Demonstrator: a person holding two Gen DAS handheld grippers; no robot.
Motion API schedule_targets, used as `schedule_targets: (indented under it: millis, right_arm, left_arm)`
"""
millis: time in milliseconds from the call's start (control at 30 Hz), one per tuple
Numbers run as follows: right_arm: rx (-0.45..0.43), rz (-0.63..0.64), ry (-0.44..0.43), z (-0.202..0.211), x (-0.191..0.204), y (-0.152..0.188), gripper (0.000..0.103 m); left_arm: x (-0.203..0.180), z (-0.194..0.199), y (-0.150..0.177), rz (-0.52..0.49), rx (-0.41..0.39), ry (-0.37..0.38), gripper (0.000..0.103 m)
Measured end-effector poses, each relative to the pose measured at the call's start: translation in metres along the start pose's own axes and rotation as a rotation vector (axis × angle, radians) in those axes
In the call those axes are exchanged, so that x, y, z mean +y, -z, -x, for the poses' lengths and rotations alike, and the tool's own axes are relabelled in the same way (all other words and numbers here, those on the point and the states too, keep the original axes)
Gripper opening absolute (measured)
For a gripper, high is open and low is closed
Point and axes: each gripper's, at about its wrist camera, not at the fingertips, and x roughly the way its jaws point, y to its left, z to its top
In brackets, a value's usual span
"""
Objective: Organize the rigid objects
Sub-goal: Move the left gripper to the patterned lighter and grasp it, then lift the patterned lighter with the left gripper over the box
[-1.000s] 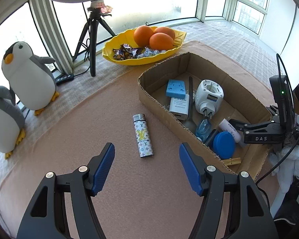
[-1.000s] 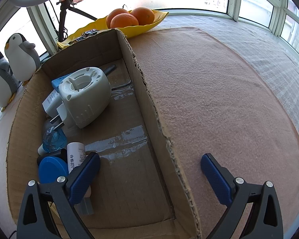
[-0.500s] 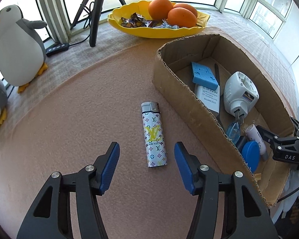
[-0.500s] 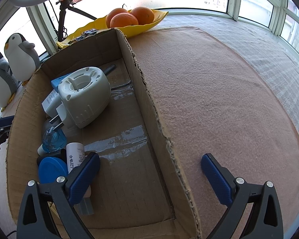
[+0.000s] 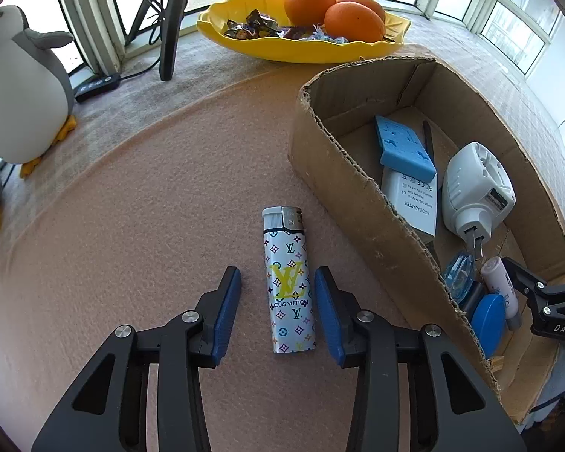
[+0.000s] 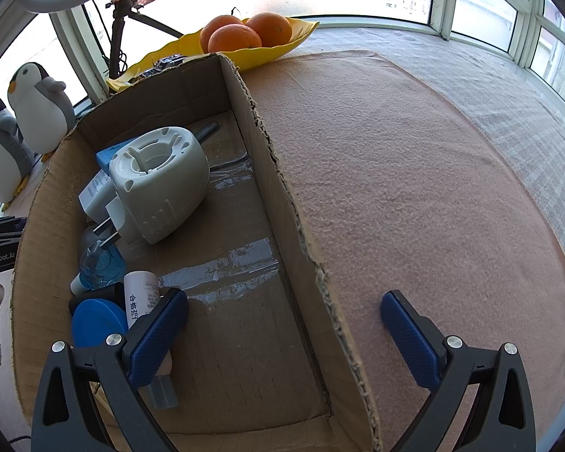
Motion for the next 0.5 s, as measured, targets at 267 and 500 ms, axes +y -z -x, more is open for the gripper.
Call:
schedule_targets:
  millis: [267, 500]
  right_arm:
    - [0.0, 0.0, 0.0, 0.0, 0.0, 0.0, 0.101]
    - [0.0, 0.0, 0.0, 0.0, 0.0, 0.0, 0.101]
  left_arm:
    - [-0.002, 0.001, 0.0, -0.022, -0.003, -0.037, 0.022]
    - [0.006, 0.011, 0.012, 0.02, -0.016, -0.019, 0.021]
